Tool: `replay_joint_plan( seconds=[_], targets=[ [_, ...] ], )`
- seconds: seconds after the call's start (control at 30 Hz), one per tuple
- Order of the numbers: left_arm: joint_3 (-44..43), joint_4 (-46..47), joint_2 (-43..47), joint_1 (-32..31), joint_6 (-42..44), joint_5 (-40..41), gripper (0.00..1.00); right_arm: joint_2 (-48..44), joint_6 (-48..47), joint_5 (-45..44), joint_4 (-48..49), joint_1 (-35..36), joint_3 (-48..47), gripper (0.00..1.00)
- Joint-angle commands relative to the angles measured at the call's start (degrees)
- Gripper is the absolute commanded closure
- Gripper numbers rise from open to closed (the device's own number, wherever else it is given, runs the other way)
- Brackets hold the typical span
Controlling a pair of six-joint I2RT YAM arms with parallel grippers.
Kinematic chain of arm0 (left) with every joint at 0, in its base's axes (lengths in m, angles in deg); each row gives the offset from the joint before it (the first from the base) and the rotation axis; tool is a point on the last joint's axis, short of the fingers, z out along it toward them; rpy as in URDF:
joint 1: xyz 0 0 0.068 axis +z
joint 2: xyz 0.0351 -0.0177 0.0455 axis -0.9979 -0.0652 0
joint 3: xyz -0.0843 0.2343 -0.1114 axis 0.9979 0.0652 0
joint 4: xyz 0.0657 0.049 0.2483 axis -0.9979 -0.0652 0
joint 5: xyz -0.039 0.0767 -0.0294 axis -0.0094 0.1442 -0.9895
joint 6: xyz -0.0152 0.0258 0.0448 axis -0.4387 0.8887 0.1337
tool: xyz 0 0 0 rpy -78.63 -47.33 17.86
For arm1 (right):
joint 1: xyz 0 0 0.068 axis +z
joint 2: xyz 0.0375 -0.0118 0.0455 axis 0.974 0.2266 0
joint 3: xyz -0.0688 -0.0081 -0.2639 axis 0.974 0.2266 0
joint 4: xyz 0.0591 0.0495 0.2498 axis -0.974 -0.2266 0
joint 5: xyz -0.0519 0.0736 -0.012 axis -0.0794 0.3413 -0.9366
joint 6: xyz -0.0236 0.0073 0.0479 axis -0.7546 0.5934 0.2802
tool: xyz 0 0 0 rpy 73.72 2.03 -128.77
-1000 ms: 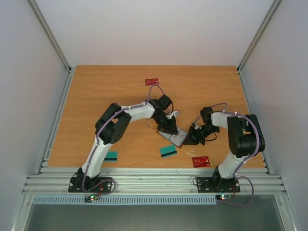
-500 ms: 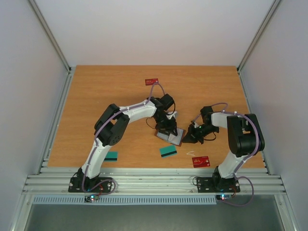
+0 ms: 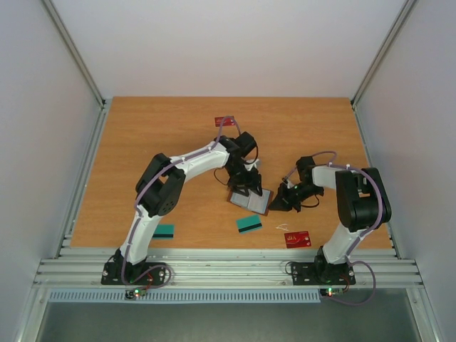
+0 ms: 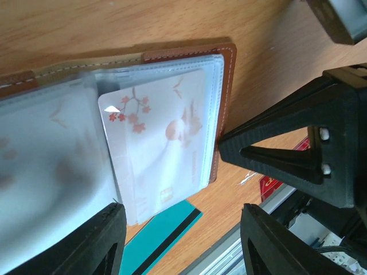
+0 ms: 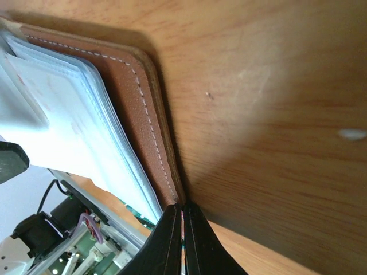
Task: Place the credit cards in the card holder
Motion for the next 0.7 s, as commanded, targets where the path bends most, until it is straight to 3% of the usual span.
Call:
replay_joint_plan(
  seconds=[0.0,0.17,0.47,0.67],
  targets=[
    [-1.65,-3.50,2.15,0.15,2.04,2.76,0.46,1.08,-0.89,-4.95,0.23,0.04,-1.13,0.94],
    [-1.83,-3.61,1.60,0.05,3.08,4.55,0.55,-0.35,-1.51,-5.37,-1.50,0.04,-2.45,0.92],
    [-1.65,-2.25,-1.13,0.05,5.12,5.30,0.93,-2.56,-2.60,-7.01,-6.62,0.04,-7.15,0.87],
    [-2.84,-2.93,-2.39,0.06,6.30,5.37,1.00,-5.16,-0.81,-6.26,-8.23,0.04,-9.00,0.84]
  ],
)
